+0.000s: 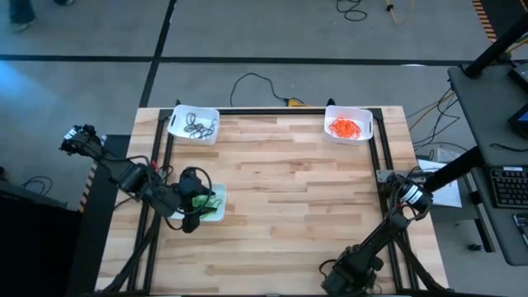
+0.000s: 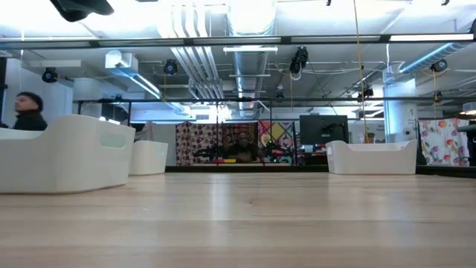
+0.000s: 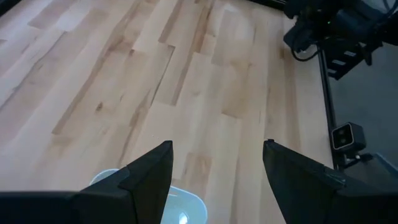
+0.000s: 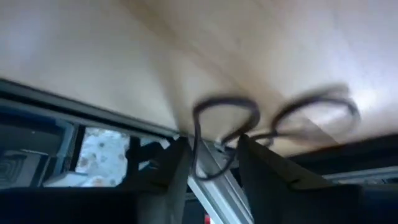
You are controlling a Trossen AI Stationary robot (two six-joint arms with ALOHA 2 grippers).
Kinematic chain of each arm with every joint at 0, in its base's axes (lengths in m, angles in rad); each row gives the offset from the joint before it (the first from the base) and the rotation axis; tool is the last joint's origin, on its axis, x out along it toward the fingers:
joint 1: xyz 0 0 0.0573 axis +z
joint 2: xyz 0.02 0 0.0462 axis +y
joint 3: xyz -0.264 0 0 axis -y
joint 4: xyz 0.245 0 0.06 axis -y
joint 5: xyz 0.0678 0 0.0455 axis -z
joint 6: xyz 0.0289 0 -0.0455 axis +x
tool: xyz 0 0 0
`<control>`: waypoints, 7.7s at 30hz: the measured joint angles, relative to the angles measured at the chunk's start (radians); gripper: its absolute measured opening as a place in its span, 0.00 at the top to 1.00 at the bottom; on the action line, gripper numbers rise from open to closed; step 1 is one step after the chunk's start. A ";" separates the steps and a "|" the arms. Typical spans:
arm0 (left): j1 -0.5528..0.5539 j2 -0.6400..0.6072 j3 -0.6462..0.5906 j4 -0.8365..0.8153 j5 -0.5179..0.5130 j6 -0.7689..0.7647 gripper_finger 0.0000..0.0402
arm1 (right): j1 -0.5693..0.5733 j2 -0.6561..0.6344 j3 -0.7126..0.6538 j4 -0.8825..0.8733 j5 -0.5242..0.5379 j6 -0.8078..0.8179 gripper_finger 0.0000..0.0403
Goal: Sort rubber bands into baskets
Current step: Put the purple rubber band into the top left white bin, then return to Home Position
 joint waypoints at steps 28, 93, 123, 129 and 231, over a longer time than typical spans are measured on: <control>-0.006 -0.183 -0.002 -0.177 -0.057 0.050 0.42 | -0.151 -0.140 0.176 -0.015 0.336 0.070 0.98; 0.935 0.503 -0.385 1.068 0.665 0.605 0.42 | -1.139 -0.113 0.001 0.483 0.500 -1.608 0.98; 0.858 0.936 -0.121 1.110 0.724 0.745 0.42 | -1.134 -0.114 -0.145 0.570 0.512 -1.587 0.98; 0.857 0.945 -0.101 1.068 0.667 0.740 0.49 | -1.134 -0.114 -0.146 0.582 0.515 -1.590 0.98; 1.363 0.173 -0.196 0.077 0.320 0.605 0.60 | -1.066 -0.476 -0.145 0.609 0.541 -1.370 0.63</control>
